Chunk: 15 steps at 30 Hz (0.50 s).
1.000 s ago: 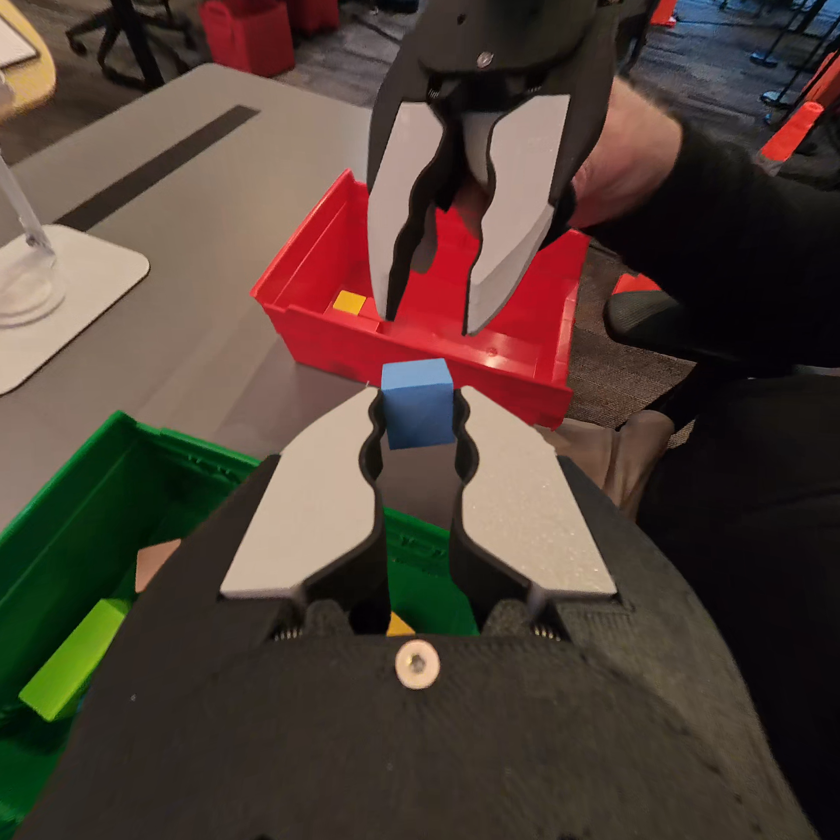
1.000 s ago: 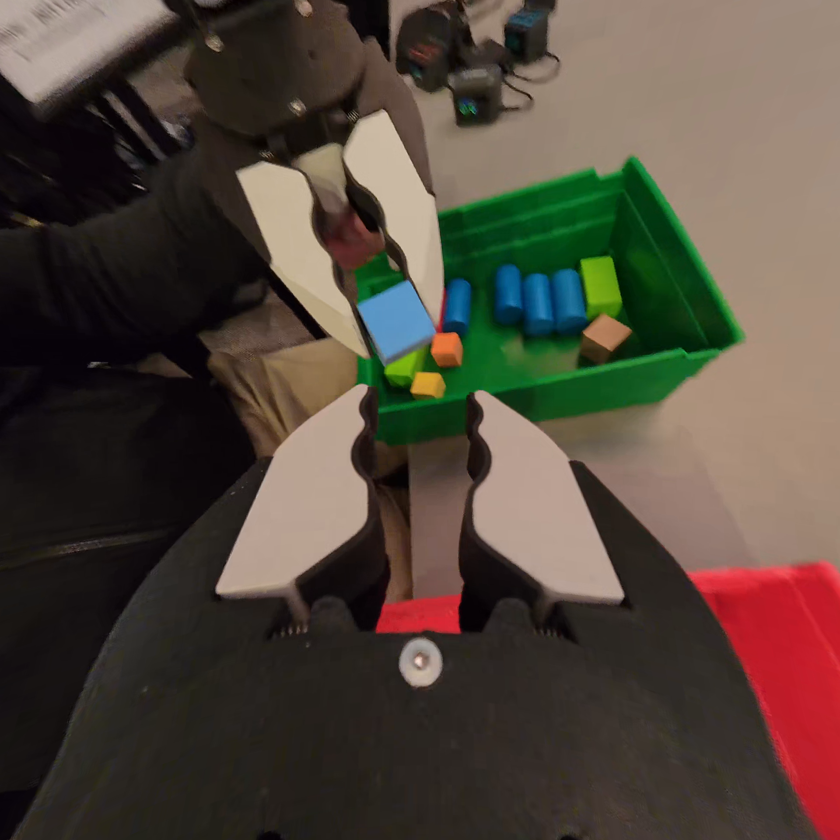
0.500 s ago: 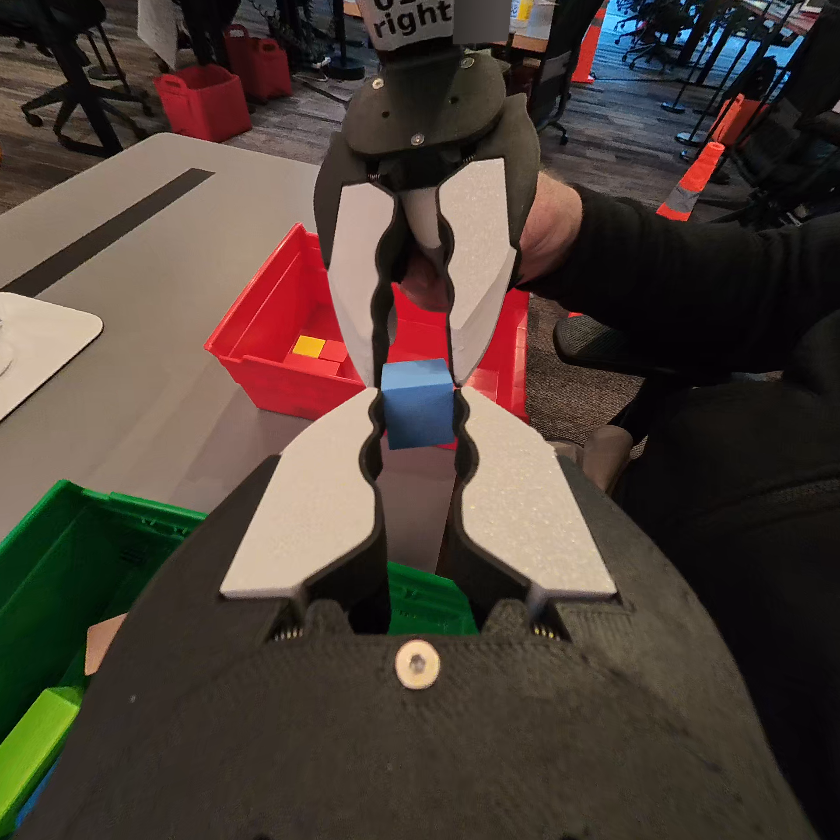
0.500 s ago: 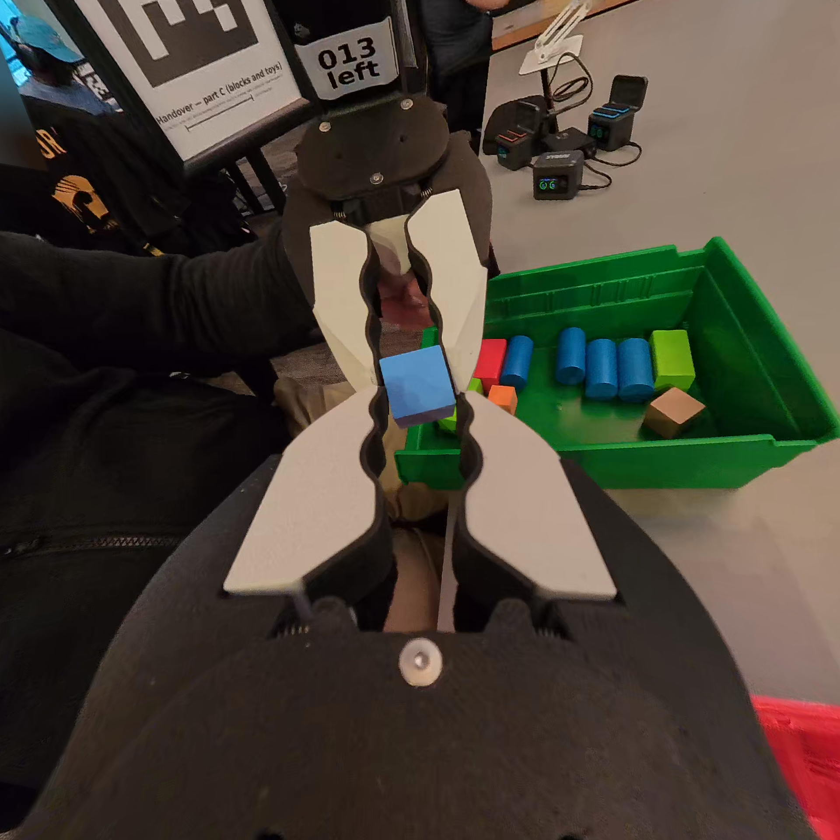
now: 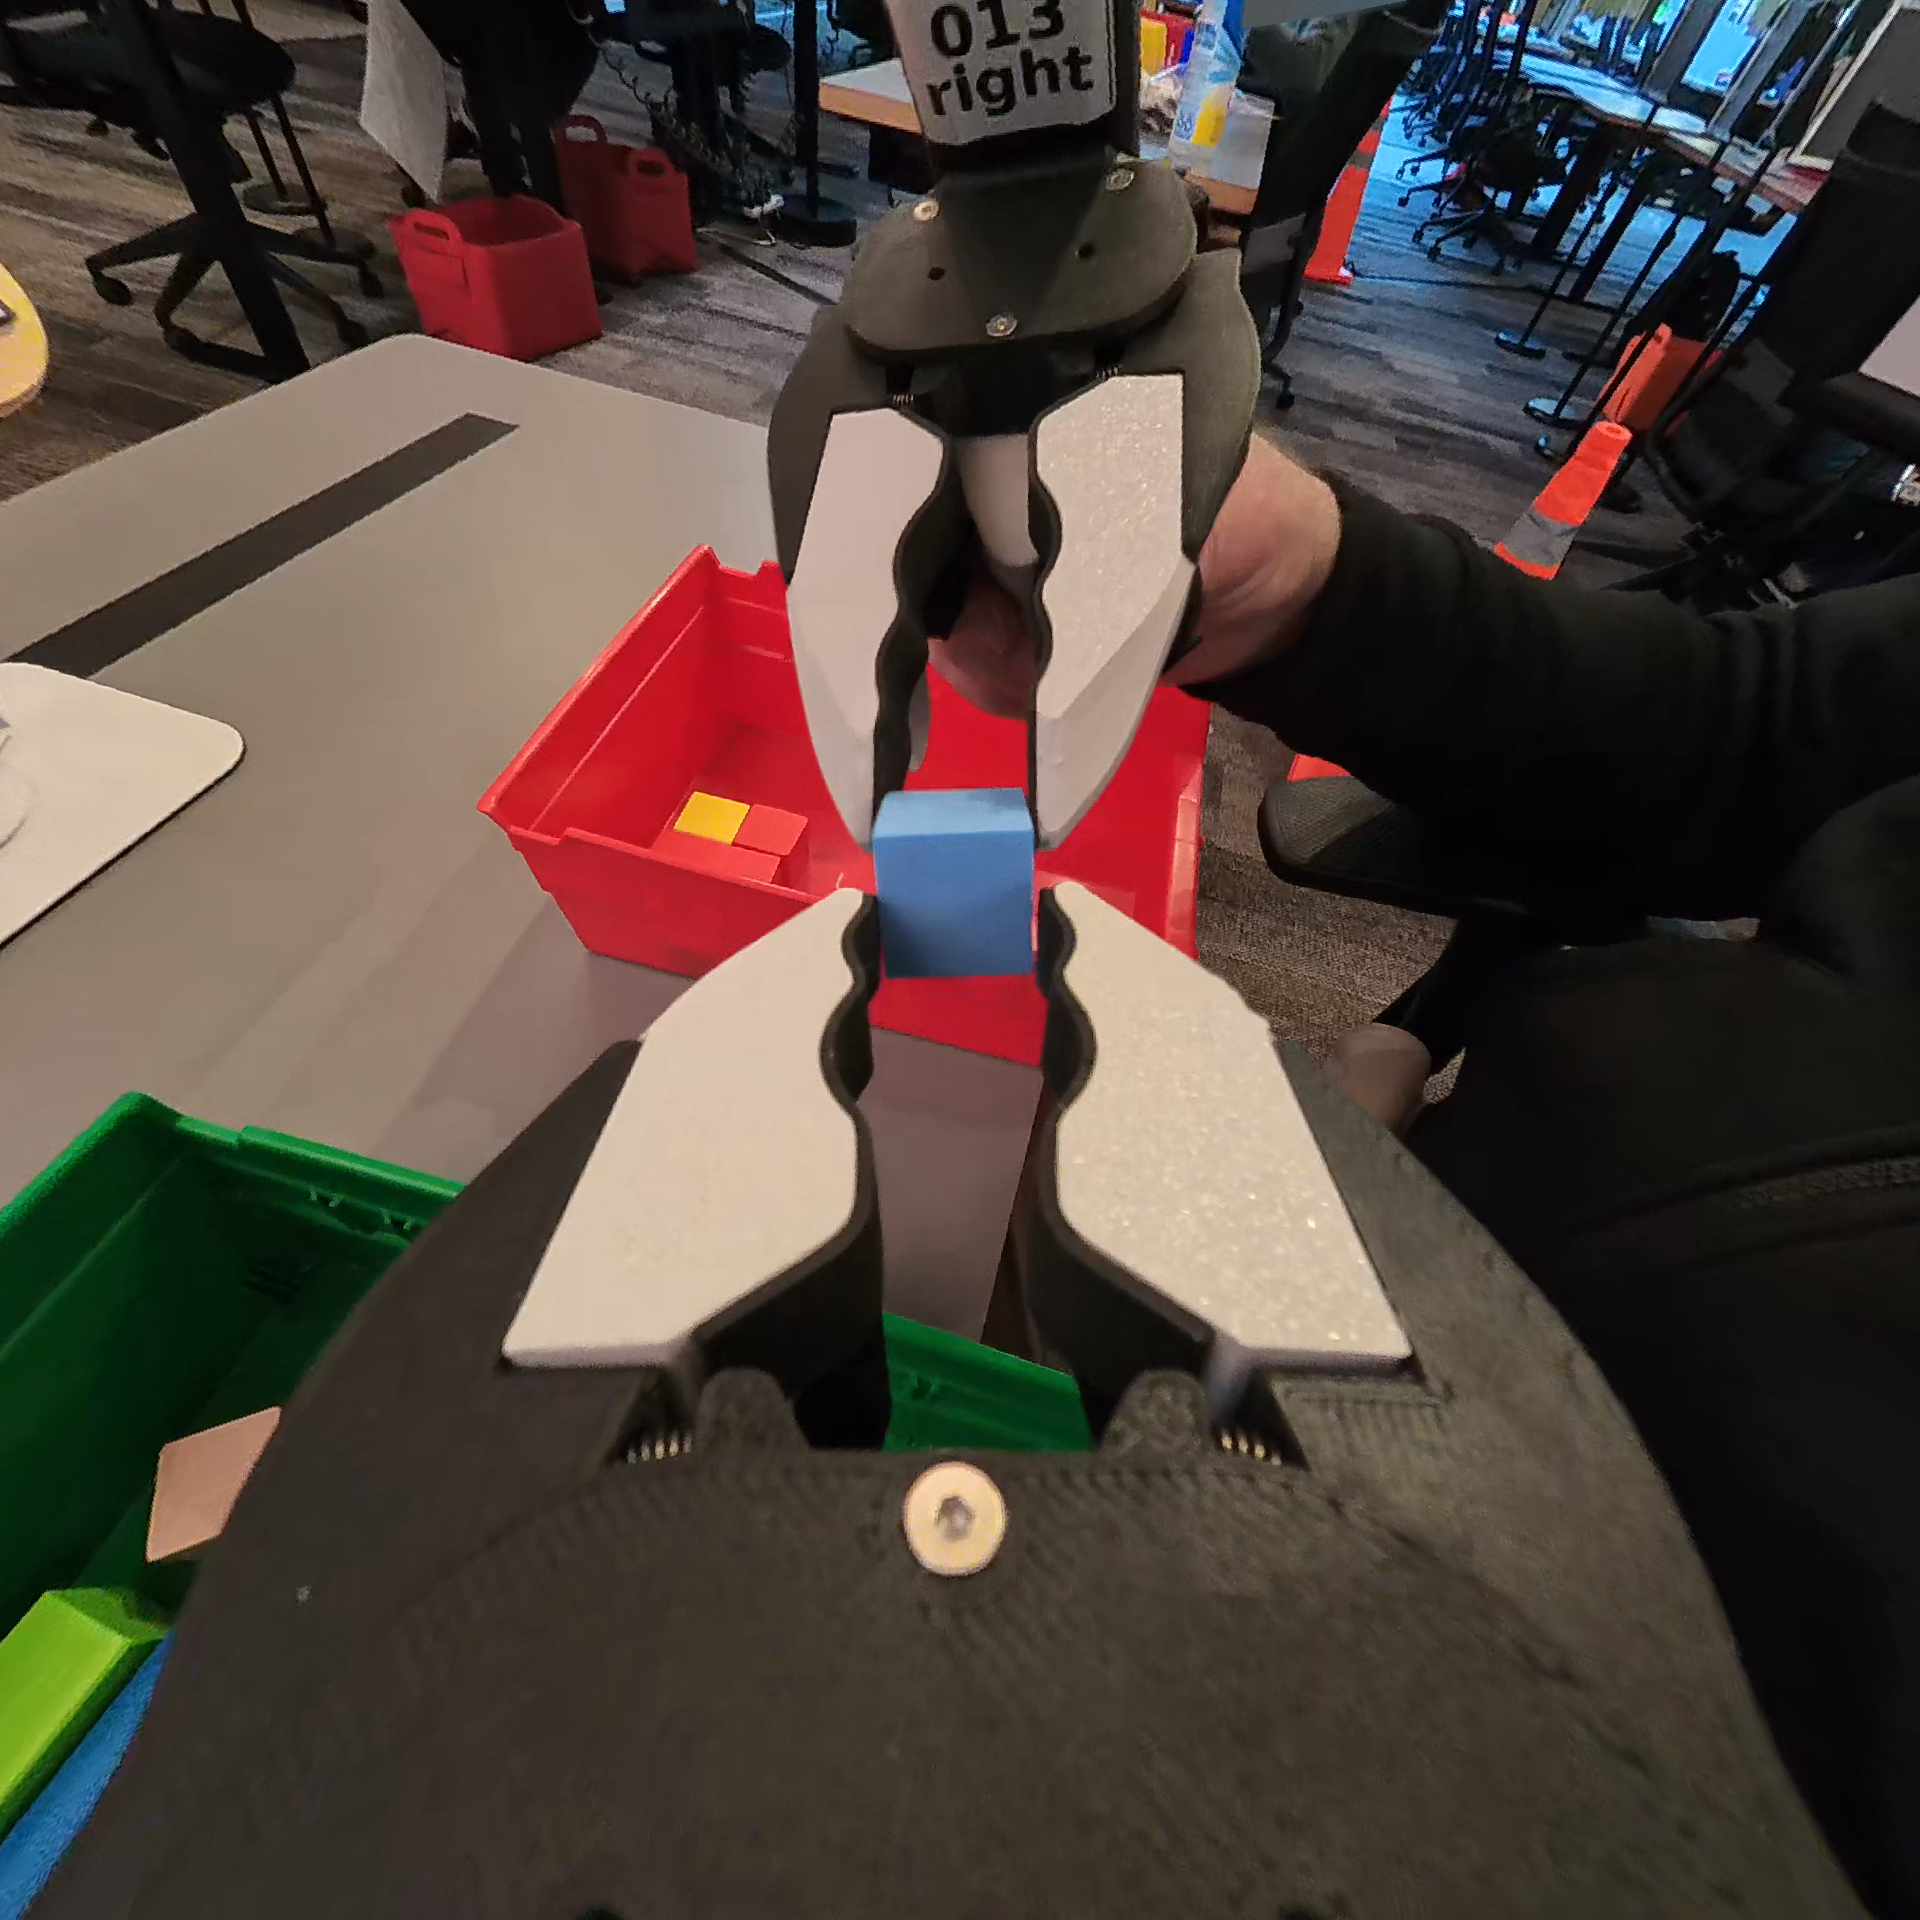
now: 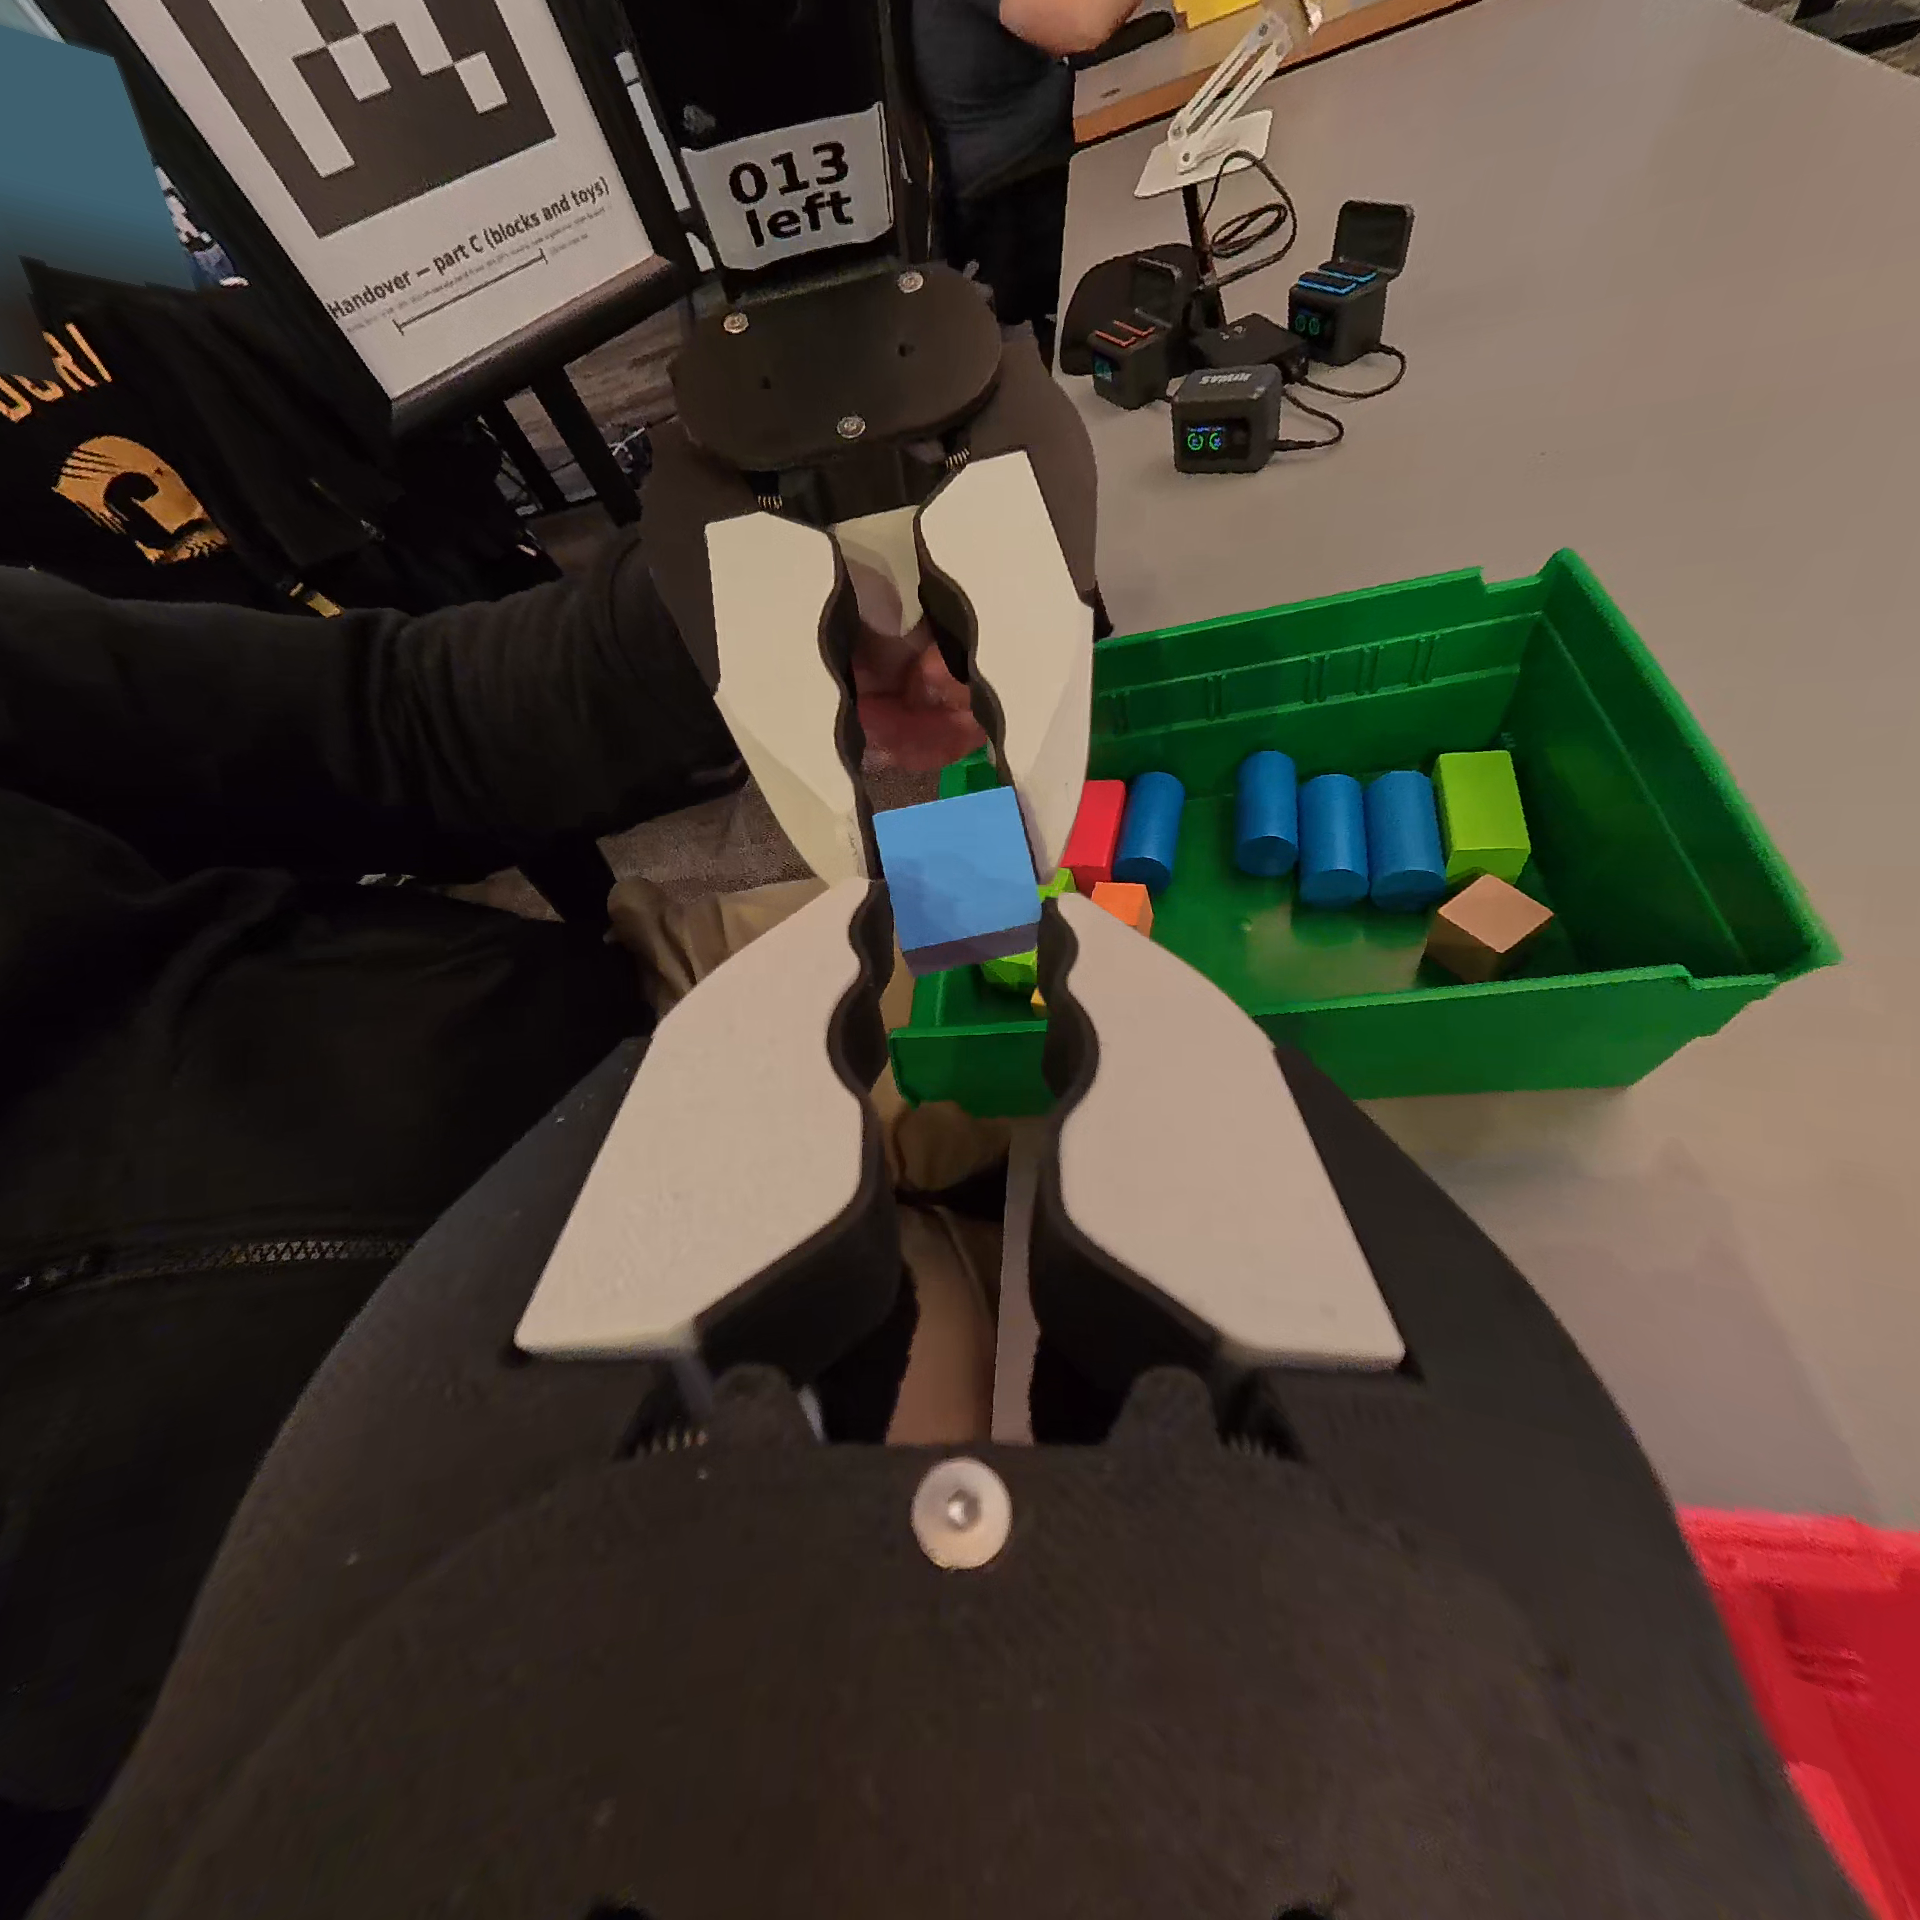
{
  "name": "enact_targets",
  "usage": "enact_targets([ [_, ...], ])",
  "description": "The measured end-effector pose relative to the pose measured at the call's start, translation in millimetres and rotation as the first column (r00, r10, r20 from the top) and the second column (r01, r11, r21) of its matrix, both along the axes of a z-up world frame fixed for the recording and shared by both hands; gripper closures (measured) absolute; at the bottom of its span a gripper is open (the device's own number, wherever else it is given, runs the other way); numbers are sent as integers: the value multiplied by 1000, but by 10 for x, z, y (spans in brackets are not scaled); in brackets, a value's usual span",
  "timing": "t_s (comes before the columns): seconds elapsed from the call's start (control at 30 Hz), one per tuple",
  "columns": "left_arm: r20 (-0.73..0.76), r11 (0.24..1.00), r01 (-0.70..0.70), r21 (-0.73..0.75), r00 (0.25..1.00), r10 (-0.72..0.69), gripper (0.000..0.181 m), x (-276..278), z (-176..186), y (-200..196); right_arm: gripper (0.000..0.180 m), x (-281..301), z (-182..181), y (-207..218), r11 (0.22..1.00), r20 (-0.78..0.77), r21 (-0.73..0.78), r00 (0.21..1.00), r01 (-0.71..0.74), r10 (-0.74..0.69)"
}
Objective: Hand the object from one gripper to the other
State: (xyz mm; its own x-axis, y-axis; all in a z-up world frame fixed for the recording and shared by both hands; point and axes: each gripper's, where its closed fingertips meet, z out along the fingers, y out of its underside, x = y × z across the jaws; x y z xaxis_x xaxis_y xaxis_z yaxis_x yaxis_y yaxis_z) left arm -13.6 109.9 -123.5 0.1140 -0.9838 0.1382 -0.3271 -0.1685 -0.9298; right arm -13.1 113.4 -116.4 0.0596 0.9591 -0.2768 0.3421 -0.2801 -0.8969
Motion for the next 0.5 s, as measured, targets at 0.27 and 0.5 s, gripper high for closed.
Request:
enact_targets([
  [0.27,-17,999,-44,8,999,44,152,-72,-8,91,153,639,-274,477,967,252,68,934,244,-254],
  [0.5,-89,998,-56,27,994,59,151,-51,-141,117,153,1757,-1071,893,857,677,173,573,486,-462],
])
